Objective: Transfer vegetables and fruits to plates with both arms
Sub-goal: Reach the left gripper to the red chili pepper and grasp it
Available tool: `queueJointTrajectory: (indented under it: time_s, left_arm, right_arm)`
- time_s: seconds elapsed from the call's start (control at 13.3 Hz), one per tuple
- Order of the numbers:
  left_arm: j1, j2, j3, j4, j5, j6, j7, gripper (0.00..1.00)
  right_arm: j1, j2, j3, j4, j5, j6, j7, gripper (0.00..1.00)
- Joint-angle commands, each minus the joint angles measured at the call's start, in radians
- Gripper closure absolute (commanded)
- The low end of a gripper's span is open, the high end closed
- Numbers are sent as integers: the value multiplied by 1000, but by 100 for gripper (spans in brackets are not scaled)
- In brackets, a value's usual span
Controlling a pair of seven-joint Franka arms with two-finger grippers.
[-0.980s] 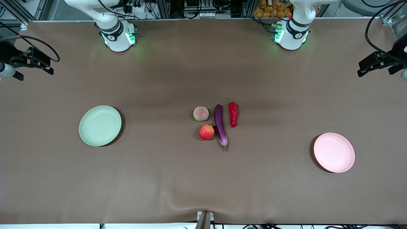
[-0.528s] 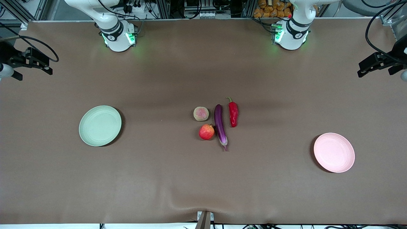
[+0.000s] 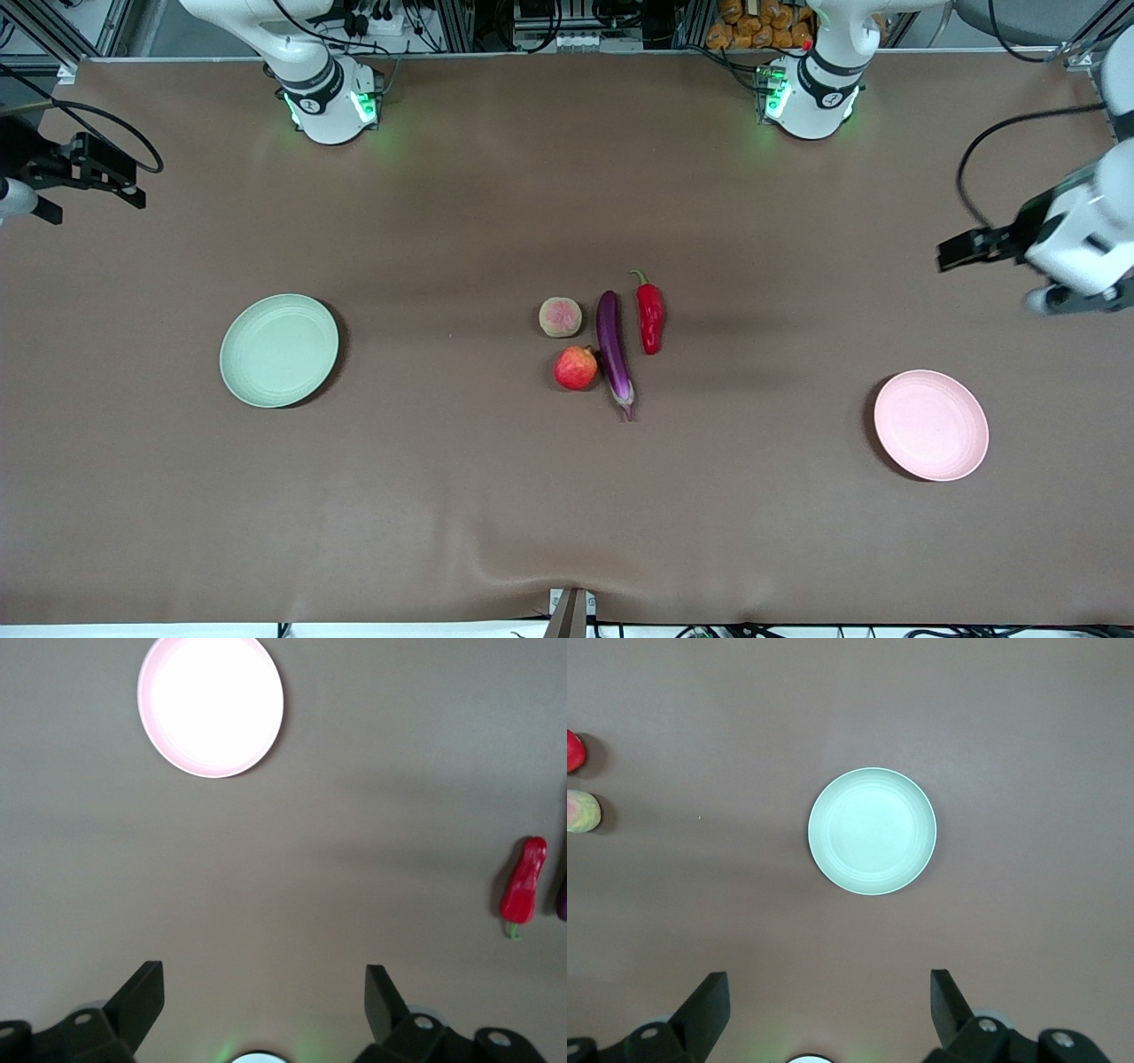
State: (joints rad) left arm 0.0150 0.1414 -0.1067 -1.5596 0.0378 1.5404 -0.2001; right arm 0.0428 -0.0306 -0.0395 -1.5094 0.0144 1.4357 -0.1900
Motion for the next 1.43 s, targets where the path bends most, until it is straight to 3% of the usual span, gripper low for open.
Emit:
queueJointTrajectory:
  time_s: [0.0, 0.23, 0.53, 0.9, 1.36]
  left_arm:
    - [-6, -6, -37, -115, 2, 129, -53, 0]
    - [-7, 6, -115, -241, -13, 301, -186, 0]
    - [-18, 29, -209, -348, -4, 429, -336, 0]
    - [-170, 142, -209, -372, 25, 544, -553, 0]
    - [-279, 263, -211, -373, 59, 675, -752, 0]
  right_arm:
    - [-12, -6, 7, 0, -7, -6, 6, 0]
    - [-12, -6, 7, -2, -7, -6, 6, 0]
    - [-11, -5, 7, -2, -7, -6, 6, 0]
    - [-11, -6, 7, -2, -5, -6, 6, 0]
    - [-11, -5, 7, -2, -2, -6, 6, 0]
